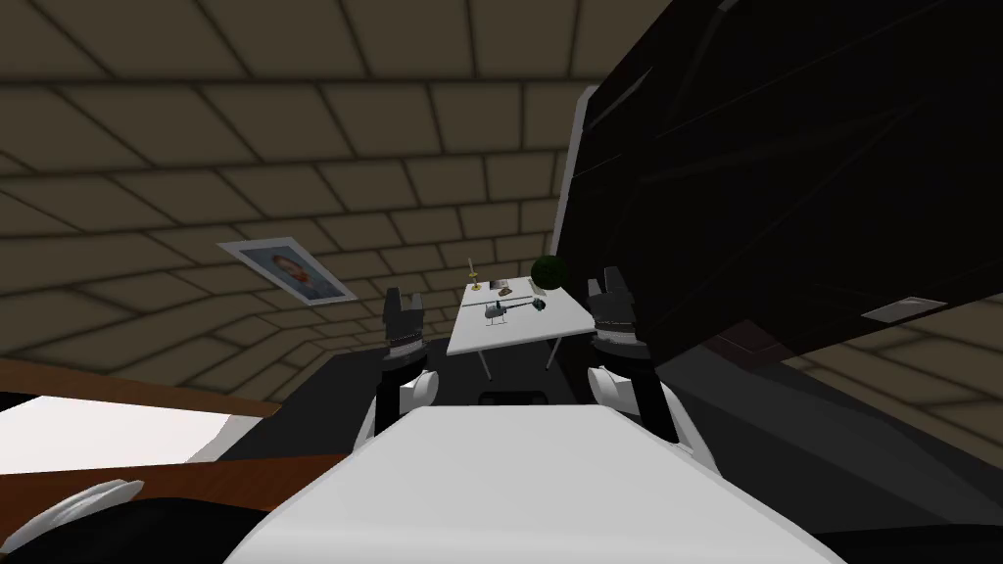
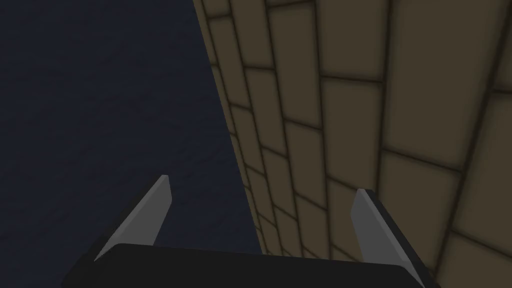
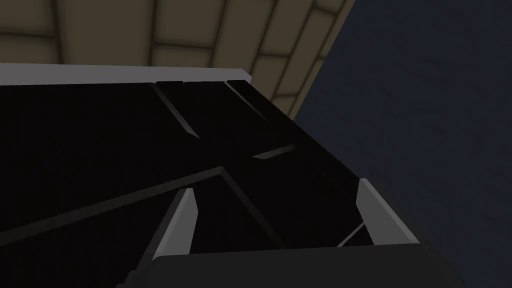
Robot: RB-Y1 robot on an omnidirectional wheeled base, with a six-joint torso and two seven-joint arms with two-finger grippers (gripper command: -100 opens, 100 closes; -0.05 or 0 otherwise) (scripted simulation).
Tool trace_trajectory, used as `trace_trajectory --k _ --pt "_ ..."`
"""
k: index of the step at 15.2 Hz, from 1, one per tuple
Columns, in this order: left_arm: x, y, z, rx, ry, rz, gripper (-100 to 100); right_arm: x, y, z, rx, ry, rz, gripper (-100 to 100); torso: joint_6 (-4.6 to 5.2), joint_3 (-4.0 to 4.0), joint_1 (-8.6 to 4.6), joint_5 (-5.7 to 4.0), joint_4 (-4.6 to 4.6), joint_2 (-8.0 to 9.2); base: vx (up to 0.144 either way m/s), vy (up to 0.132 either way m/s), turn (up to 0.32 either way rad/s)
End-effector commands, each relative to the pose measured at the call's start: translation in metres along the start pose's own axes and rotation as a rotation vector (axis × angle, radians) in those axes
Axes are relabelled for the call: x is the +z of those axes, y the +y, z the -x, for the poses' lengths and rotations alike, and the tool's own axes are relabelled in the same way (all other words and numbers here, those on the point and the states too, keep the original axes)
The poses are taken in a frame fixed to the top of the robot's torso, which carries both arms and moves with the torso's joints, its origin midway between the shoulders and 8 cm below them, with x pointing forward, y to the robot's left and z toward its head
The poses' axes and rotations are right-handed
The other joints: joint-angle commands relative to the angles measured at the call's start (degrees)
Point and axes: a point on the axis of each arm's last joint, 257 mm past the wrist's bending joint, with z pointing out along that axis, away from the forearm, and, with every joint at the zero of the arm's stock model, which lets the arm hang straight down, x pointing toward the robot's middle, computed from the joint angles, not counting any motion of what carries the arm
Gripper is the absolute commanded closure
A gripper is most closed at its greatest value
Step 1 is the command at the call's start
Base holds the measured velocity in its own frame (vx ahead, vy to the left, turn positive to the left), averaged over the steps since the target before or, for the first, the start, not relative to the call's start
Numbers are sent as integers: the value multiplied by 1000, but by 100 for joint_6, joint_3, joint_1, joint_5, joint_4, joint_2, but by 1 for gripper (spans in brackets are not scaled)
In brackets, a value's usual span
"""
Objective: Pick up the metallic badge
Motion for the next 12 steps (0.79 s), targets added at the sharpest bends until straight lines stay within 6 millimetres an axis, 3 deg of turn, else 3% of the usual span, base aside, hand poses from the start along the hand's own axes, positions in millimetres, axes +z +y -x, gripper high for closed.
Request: trace_trajectory --k 1,12 --pt "1 3 -2 19 30 8 -100 0 0 0 0 0 0 0 0 0 0 0 0 0 -15 1 -46" --pt "8 51 4 196 149 152 -100 0 0 0 0 0 0 0 2 22 7 1 9 38 -81 4 -122"
